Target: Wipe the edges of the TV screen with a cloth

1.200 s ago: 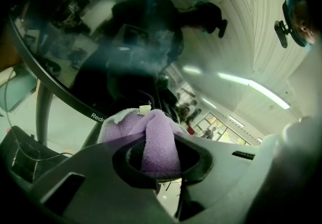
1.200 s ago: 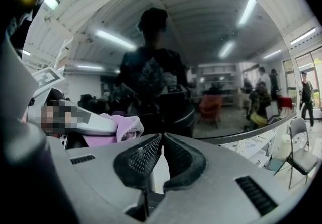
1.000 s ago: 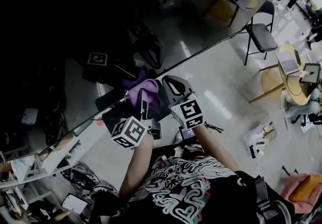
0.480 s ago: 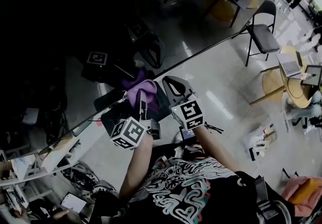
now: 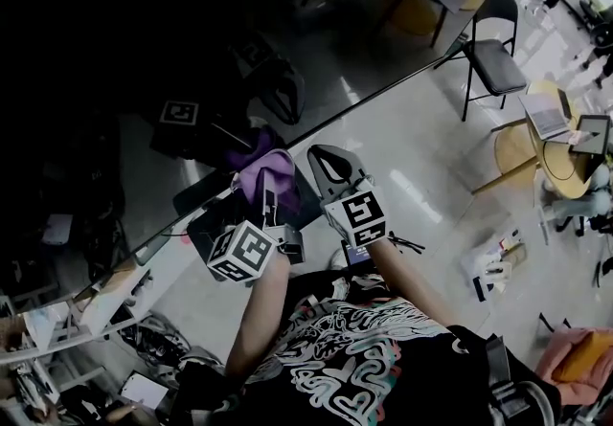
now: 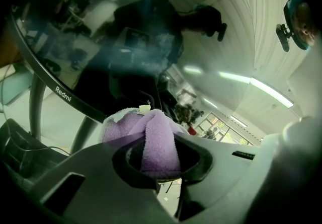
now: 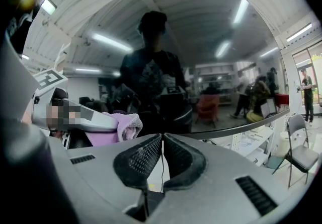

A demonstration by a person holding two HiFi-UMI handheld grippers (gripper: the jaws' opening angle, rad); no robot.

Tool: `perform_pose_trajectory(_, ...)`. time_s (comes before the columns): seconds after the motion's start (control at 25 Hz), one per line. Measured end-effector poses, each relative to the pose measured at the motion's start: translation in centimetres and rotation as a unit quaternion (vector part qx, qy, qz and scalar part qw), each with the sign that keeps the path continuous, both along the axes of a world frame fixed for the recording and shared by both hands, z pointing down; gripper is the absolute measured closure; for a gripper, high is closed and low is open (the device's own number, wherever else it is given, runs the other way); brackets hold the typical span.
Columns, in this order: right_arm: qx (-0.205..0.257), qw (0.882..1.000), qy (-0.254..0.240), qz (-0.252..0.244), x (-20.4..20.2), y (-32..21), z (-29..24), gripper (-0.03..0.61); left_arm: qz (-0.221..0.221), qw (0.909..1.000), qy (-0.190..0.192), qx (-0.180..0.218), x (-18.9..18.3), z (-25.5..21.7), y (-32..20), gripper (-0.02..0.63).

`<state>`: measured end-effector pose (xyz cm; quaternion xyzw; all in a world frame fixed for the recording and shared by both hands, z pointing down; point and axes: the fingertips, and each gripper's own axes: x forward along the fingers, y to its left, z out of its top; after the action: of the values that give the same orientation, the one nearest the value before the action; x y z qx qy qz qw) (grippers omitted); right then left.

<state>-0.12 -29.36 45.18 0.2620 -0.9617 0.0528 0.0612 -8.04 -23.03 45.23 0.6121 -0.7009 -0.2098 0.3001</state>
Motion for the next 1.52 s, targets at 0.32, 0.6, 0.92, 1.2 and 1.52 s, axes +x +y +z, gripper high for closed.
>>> perform_pose_trajectory(0.32,-0.008,1.000,-0.009,0.009,2.0,-1.2,0.2,0.543,0.007,1.0000,-0.005,-0.003,1.5,0.1,-1.5,0.546)
perform_pose_trajectory(0.6,-0.008,1.000,-0.008,0.020,3.1,-1.8,0.2,0.543,0.014,0.9999,-0.004,-0.003,2.3,0.2,-2.6,0.547)
perform_pose_trajectory(0.92,-0.010,0.999,-0.007,0.030,4.0,-2.0,0.4,0.543,0.018,0.9998,-0.002,-0.002,2.6,0.3,-2.9,0.547)
perform_pose_trajectory(1.2,-0.012,0.999,-0.006,0.035,4.1,-2.3,0.4,0.543,0.021,0.9998,0.001,0.000,2.6,0.2,-3.4,0.546)
perform_pose_trajectory(1.52,-0.014,0.999,-0.008,0.044,6.0,-2.7,0.4,0.543,0.022,0.9998,0.000,0.000,3.6,0.4,-4.3,0.546)
